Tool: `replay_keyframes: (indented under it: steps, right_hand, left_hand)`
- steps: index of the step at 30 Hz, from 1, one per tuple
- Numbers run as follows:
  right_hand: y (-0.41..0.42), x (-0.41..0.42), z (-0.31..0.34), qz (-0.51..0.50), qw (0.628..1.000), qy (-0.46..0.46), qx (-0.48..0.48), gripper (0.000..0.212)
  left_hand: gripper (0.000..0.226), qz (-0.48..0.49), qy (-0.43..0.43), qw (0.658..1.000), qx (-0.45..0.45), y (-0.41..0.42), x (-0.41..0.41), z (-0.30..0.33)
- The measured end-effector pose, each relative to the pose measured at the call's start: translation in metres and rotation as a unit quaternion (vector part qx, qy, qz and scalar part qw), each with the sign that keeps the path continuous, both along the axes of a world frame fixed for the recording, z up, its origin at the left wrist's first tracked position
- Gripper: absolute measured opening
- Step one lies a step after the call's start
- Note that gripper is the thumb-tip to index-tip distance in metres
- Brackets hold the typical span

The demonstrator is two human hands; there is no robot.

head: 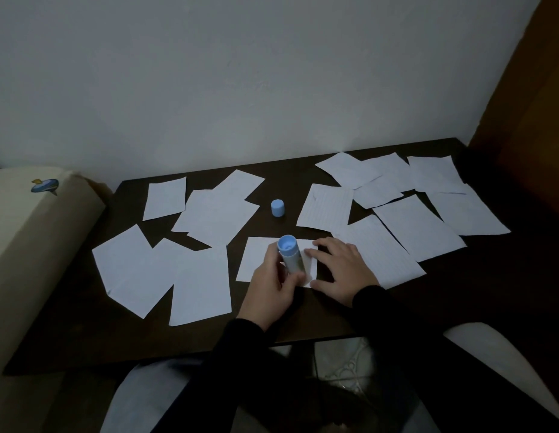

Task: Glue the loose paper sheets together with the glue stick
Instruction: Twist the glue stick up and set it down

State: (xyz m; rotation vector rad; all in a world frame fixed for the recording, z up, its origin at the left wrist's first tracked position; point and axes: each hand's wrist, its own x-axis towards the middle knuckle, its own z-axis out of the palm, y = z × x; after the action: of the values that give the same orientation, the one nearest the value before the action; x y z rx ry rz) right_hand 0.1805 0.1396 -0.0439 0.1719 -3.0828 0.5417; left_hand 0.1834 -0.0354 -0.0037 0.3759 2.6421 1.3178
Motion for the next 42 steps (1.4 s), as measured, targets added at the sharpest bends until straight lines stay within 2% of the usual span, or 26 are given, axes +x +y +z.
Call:
replay_keyframes:
  steps: [10,22,32,39,42]
  right_hand:
    - [-0.001,0.0,0.003,0.002,1.0,-0.004,0.0,0.064]
    - [-0.001,0.0,0.004,-0.002,1.0,-0.012,0.003,0.067]
    - [-0.001,0.001,0.003,-0.002,1.0,-0.011,-0.008,0.065]
    - [0.0,0.002,0.004,0.001,1.0,-0.008,-0.012,0.065]
    - [-0.001,0.002,0.005,-0.001,1.0,-0.009,-0.006,0.065]
  left_hand:
    - [0.054,-0.028,0.032,0.999,-0.028,0.004,0.0,0.0]
    - [0.067,0.013,0.069,0.997,-0.017,-0.017,-0.006,-0.012]
    - [0.066,0.082,0.114,0.99,0.023,-0.036,-0.008,-0.026]
    - [0.057,0.157,0.102,0.981,0.05,-0.038,-0.016,-0.037]
    - [0.061,0.193,0.099,0.975,0.054,-0.038,-0.017,-0.036]
